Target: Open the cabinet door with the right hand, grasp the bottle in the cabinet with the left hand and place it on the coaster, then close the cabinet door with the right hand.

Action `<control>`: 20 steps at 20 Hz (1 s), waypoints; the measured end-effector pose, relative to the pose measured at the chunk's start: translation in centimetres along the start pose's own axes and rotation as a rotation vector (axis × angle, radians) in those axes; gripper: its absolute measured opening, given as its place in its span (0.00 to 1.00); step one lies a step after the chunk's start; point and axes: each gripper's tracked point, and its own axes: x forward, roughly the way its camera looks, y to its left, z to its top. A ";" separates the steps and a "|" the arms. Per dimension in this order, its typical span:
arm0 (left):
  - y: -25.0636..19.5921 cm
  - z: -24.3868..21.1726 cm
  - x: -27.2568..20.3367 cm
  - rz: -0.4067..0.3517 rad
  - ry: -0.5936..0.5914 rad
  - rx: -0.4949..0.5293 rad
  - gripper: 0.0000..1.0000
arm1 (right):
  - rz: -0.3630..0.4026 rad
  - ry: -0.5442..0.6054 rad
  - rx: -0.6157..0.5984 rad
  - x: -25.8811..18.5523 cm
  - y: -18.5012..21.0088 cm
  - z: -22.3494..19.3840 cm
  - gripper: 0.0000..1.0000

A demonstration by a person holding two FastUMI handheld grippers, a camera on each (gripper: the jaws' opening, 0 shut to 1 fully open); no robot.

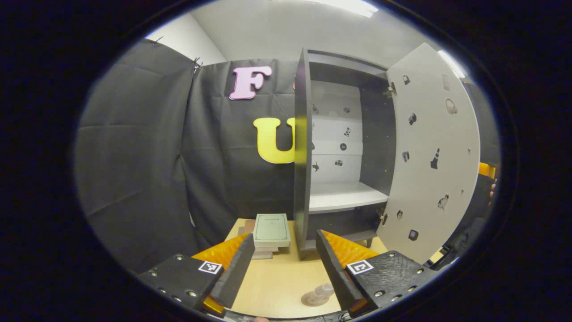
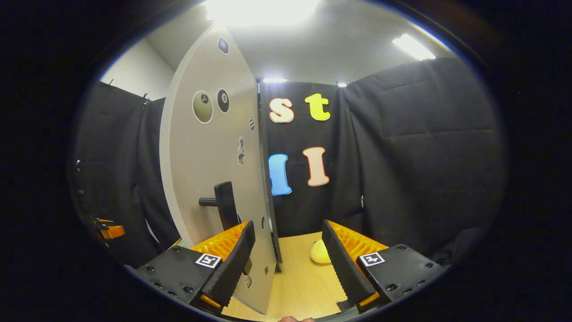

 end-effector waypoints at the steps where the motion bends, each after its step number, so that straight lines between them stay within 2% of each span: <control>1: 0.6 -0.3 0.0 0.007 0.006 -0.006 0.84 | 0.013 -0.001 0.007 0.0 1.0 -0.1 0.96; 11: 6.4 -2.8 -0.2 0.033 0.031 -0.036 0.86 | 0.169 0.028 0.042 2.0 11.9 -1.6 0.96; 17: 9.3 -3.7 -0.6 0.067 0.040 -0.048 0.86 | 0.300 0.089 0.032 6.0 19.4 -3.6 0.97; 18: 9.6 -3.7 -0.4 0.075 0.040 -0.048 0.84 | 0.307 0.097 0.030 6.6 20.2 -3.9 0.98; 20: 9.8 -3.6 -0.7 0.088 0.037 -0.048 0.86 | 0.315 0.101 0.029 7.7 21.1 -4.0 0.98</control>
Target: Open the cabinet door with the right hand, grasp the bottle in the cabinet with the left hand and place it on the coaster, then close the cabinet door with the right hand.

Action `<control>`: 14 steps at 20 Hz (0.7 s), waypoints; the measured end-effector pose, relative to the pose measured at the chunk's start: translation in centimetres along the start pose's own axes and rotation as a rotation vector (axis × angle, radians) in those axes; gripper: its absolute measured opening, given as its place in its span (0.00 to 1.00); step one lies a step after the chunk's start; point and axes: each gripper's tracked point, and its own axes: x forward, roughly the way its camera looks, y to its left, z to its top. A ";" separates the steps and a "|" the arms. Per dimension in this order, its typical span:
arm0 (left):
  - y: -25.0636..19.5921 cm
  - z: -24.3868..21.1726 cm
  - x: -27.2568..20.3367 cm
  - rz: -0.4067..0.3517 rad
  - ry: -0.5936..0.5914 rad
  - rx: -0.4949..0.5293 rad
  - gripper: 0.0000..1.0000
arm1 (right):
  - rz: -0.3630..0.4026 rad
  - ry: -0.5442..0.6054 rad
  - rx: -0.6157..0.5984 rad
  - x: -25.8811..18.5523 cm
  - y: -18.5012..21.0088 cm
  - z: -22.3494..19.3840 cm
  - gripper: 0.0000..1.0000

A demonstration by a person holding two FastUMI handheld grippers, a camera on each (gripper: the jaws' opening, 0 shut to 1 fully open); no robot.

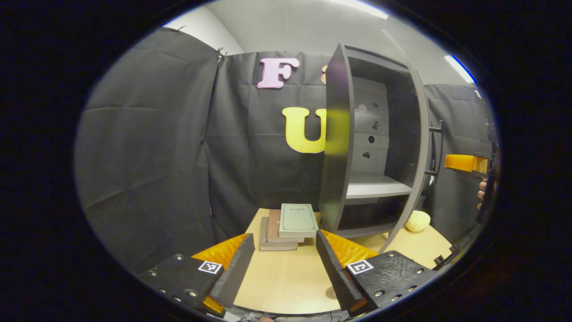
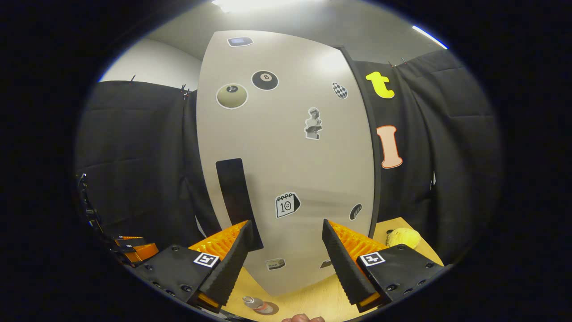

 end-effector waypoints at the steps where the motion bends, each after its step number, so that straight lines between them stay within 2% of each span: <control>1: 0.0 0.1 0.1 0.007 -0.004 0.000 0.83 | -0.001 0.004 0.001 0.4 -0.2 0.0 0.98; 5: -0.9 0.8 0.2 -0.022 -0.036 -0.012 0.83 | -0.039 -0.011 0.006 0.1 -2.2 0.7 0.98; 9: -5.8 3.0 1.0 -0.072 -0.082 -0.029 0.84 | -0.049 -0.010 0.011 -1.0 -4.9 0.9 0.98; 11: -8.1 4.1 0.7 -0.098 -0.117 -0.043 0.84 | -0.052 -0.051 -0.009 -1.8 -6.6 2.2 0.98; 14: -10.7 5.7 0.3 -0.065 -0.157 -0.087 0.83 | -0.076 -0.107 -0.041 -3.4 -10.0 4.1 0.98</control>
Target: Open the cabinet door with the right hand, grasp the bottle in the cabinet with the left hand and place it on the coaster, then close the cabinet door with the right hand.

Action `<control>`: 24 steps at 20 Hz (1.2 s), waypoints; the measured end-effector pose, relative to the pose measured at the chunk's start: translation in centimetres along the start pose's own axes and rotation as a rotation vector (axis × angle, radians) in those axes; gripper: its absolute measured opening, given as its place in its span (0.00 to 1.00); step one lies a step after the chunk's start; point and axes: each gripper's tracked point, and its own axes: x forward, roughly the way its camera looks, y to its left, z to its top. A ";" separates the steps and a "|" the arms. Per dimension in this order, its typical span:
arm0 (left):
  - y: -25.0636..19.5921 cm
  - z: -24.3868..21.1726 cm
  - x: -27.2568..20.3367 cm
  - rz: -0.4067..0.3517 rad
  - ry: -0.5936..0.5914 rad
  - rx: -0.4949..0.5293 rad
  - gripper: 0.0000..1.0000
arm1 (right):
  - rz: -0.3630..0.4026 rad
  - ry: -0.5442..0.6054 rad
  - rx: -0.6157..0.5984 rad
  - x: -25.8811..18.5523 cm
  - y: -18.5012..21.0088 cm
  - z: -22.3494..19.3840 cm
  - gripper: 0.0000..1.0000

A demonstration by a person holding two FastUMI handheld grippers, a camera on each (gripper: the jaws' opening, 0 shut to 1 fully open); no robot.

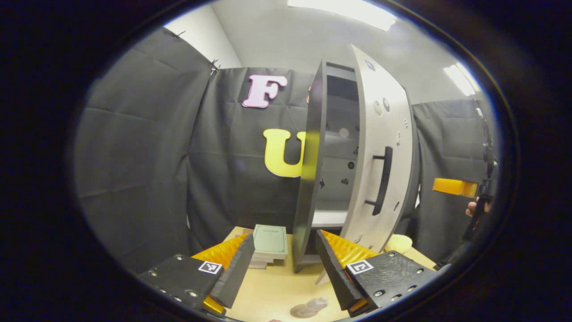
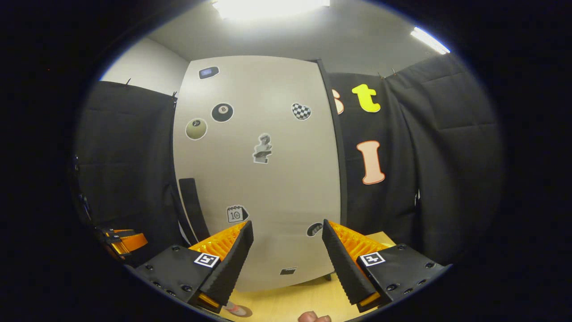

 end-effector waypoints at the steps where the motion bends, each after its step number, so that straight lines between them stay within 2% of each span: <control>1: -0.8 0.4 -0.3 0.021 -0.009 -0.015 0.85 | 0.009 -0.015 -0.003 -0.3 -0.9 0.5 0.98; 5: -3.0 1.3 -1.7 0.128 -0.051 -0.006 0.83 | 0.055 -0.035 0.009 -1.2 -4.6 1.4 0.98; 8: -5.3 1.2 -2.0 0.176 -0.065 0.016 0.83 | 0.090 -0.020 0.029 -1.3 -7.2 1.0 0.98; 10: -7.0 1.3 -2.3 0.195 -0.077 0.050 0.87 | 0.097 -0.003 0.011 -1.5 -8.9 0.4 0.98; 12: -9.5 1.6 -3.2 0.173 -0.086 0.069 0.83 | 0.097 0.023 0.003 -1.7 -10.2 -0.3 0.98; 15: -12.7 2.3 -3.6 0.119 -0.094 0.048 0.83 | 0.095 0.034 0.005 -2.4 -11.1 -0.4 0.97; 21: -14.4 3.5 -2.7 0.061 -0.086 0.054 0.83 | 0.070 -0.004 -0.001 -3.2 -11.0 0.5 0.97; 24: -13.9 3.9 -2.4 0.042 -0.085 0.077 0.87 | 0.042 0.001 -0.008 -3.5 -10.8 0.5 0.97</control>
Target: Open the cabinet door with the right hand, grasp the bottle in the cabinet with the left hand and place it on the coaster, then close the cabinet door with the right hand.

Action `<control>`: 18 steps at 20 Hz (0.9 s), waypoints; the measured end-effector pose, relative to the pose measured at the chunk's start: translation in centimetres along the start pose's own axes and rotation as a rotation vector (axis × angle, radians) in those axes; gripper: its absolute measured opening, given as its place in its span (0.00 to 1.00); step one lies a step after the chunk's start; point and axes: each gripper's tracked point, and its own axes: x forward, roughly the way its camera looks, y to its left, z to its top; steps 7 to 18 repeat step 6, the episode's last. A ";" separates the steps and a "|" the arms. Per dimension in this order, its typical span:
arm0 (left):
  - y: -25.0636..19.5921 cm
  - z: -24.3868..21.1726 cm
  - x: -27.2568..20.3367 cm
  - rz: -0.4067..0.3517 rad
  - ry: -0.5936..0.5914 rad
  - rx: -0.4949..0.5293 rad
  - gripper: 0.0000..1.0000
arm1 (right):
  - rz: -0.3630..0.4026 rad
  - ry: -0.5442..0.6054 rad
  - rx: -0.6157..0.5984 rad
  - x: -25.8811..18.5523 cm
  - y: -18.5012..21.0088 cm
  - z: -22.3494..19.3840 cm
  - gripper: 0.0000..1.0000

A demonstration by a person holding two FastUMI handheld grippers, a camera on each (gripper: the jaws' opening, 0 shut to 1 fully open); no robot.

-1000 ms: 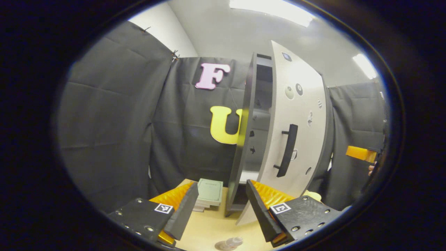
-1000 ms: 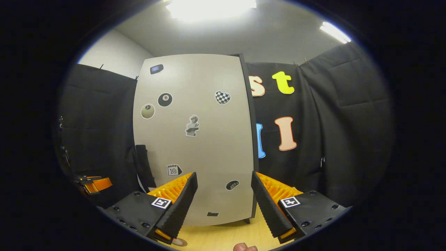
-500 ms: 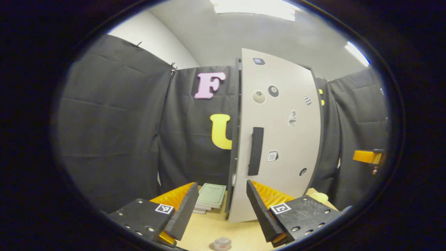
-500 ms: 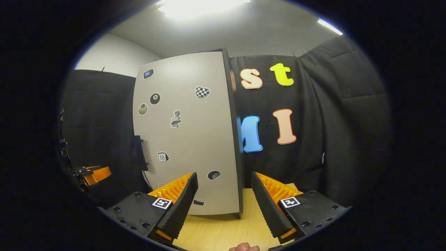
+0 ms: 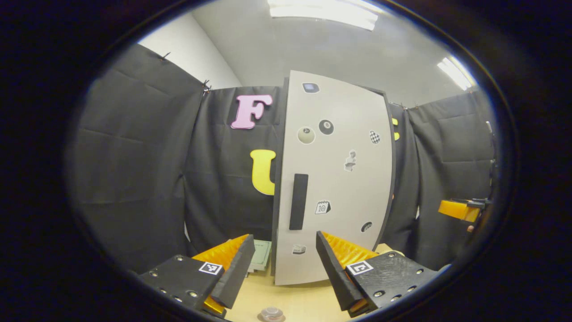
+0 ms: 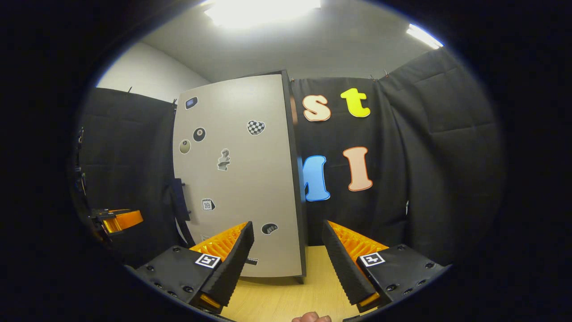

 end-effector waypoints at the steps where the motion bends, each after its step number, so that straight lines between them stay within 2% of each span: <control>1: 0.4 -0.3 0.1 -0.001 0.003 0.004 0.85 | -0.012 0.000 -0.004 -0.1 0.0 -0.2 0.97; 4: 2.0 -2.7 1.1 0.025 0.033 -0.014 0.83 | -0.050 0.003 -0.003 -0.3 -0.3 -1.3 0.97; 5: 2.1 -3.6 1.1 0.012 0.045 -0.040 0.83 | -0.059 0.014 0.000 -0.3 -0.3 -1.9 0.91; 6: 2.3 -4.4 1.1 0.000 0.054 -0.061 0.84 | -0.070 0.030 0.002 -0.4 -0.4 -2.6 0.91; 18: 2.3 -4.4 1.1 0.000 0.054 -0.061 0.84 | -0.070 0.030 0.002 -0.4 -0.4 -2.6 0.91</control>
